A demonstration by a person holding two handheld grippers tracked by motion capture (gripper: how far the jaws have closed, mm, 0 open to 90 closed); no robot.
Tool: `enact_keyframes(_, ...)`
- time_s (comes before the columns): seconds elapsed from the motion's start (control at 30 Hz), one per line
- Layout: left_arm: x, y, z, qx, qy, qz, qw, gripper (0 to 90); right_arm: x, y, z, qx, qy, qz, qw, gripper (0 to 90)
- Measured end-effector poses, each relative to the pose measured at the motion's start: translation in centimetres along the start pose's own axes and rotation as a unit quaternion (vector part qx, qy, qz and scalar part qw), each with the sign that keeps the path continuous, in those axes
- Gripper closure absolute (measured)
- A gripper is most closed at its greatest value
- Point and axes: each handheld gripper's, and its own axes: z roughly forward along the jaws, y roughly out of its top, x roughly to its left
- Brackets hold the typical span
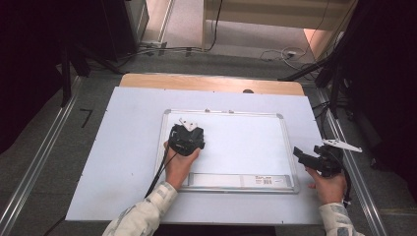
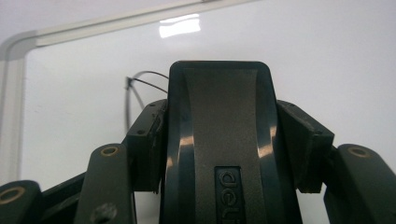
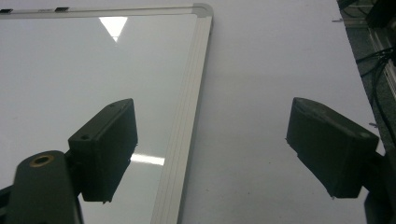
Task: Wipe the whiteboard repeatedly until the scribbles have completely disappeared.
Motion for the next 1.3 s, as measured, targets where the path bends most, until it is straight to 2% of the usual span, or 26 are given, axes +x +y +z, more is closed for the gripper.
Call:
enact_keyframes(0.1, 1.2, 0.3, 0.4, -0.001, 0.006, -0.01, 0.9999, 41.0, -0.1, 0.0, -0.1, 0.001, -0.001, 0.003, 1.0, 15.0)
enact_keyframes(0.17, 1.2, 0.3, 0.4, -0.002, 0.009, -0.012, 0.9999, 41.1, -0.2, -0.1, -0.1, 0.001, -0.001, 0.004, 1.0, 15.0)
enact_keyframes(0.27, 0.6, 0.1, 0.1, 0.001, 0.015, -0.006, 0.9999, 41.1, -0.2, 0.0, -0.1, -0.001, -0.001, 0.003, 1.0, 15.0)
enact_keyframes(0.43, -1.1, -0.1, -0.1, 0.001, 0.002, 0.005, 1.0, 41.1, 0.0, 0.0, 0.0, 0.0, 0.0, 0.001, 1.0, 15.0)
enact_keyframes(0.57, -2.6, 0.1, 0.2, 0.0, -0.003, 0.024, 0.9997, 41.1, 0.0, 0.0, 0.1, 0.002, -0.001, -0.001, 1.0, 15.0)
enact_keyframes(0.67, -2.8, 0.5, 0.8, -0.001, -0.005, 0.022, 0.9997, 41.1, 0.1, 0.0, 0.1, 0.002, 0.0, -0.001, 1.0, 15.0)
enact_keyframes(0.8, -2.2, 1.2, 1.5, -0.003, -0.008, 0.017, 0.9998, 41.0, 0.1, 0.0, 0.1, 0.002, 0.0, -0.002, 1.0, 15.0)
enact_keyframes(0.9, -1.6, 1.7, 2.1, -0.002, -0.003, 0.011, 0.9999, 41.0, -0.1, 0.0, 0.1, 0.004, 0.0, 0.0, 1.0, 15.0)
enact_keyframes(1.3, 2.0, 2.9, 3.2, -0.001, 0.006, -0.012, 0.9999, 41.0, -0.3, -0.2, -0.1, 0.003, -0.002, 0.001, 1.0, 15.0)
